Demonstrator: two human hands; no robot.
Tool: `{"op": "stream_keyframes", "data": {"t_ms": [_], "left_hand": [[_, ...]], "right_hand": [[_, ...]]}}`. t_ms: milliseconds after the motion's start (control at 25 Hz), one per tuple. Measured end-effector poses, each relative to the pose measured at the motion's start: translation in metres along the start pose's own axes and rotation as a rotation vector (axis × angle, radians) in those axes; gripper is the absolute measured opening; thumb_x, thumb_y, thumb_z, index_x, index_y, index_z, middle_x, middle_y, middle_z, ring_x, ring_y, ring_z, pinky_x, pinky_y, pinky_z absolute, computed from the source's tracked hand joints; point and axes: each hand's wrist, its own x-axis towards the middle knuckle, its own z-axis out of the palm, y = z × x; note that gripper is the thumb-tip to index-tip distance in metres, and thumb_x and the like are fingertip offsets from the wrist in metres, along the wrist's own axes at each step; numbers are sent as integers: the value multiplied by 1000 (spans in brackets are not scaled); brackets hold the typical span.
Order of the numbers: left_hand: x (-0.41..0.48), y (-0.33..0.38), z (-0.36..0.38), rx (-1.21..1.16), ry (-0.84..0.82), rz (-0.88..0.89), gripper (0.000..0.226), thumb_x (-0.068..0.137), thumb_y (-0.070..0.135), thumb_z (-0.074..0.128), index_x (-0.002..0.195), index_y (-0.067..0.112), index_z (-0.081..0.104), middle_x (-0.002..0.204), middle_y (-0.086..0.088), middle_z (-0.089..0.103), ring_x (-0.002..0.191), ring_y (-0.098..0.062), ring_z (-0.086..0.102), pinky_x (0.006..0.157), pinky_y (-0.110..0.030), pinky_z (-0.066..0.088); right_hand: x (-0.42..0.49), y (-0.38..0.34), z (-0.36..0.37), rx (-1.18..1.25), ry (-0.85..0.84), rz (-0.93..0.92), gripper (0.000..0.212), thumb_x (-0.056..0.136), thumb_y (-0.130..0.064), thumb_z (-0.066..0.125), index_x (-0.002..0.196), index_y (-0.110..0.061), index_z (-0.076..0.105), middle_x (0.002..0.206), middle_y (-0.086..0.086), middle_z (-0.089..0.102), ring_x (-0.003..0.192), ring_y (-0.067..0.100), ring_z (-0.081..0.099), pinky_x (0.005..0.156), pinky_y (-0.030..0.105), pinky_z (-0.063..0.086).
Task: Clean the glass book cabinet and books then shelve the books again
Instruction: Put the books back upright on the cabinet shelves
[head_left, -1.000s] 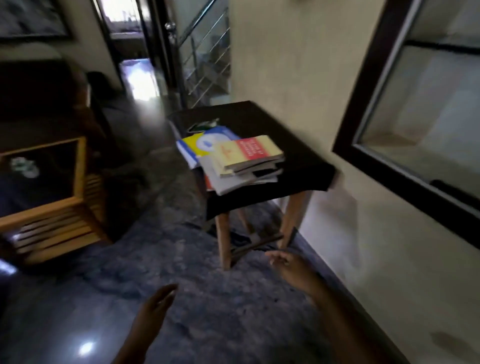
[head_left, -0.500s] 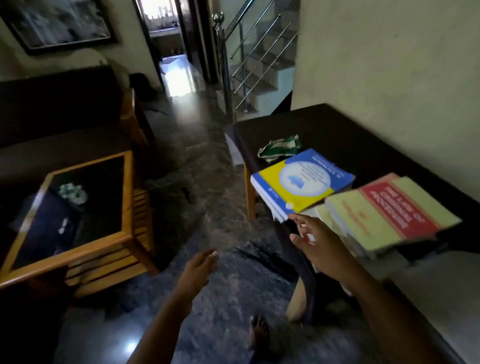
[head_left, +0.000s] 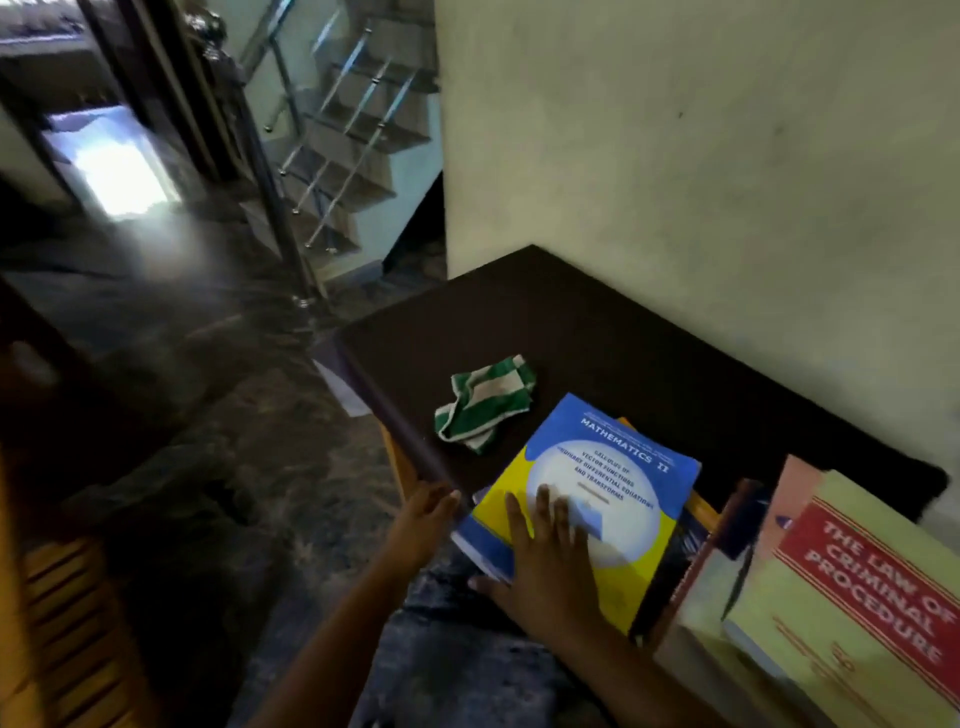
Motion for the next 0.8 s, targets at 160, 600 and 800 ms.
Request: {"op": "stream_keyframes", "data": {"t_ms": [160, 600, 800], "left_hand": [[42, -12, -6, -19, -225, -52, 15, 95, 8, 49, 105, 4, 59, 77, -2, 59, 65, -7, 56, 54, -11, 43], [95, -16, -25, 76, -573, -19, 19, 95, 9, 50, 112, 9, 59, 100, -8, 61, 90, -17, 56, 64, -15, 44], [100, -20, -28, 79, -605, -63, 16, 96, 10, 49, 109, 12, 57, 106, -15, 63, 94, -20, 59, 68, -25, 45]], "right_hand": [[6, -15, 20, 30, 34, 132, 107, 55, -65, 69, 140, -9, 37, 129, 27, 52, 121, 44, 41, 92, 57, 35], [31, -51, -22, 339, 56, 708, 78, 89, -59, 42, 149, -25, 6, 157, 10, -2, 145, 27, 0, 113, 45, 14], [55, -82, 3, 162, 38, 907, 82, 65, -63, 61, 128, -11, 56, 127, 33, 51, 113, 52, 51, 79, 66, 44]]}}
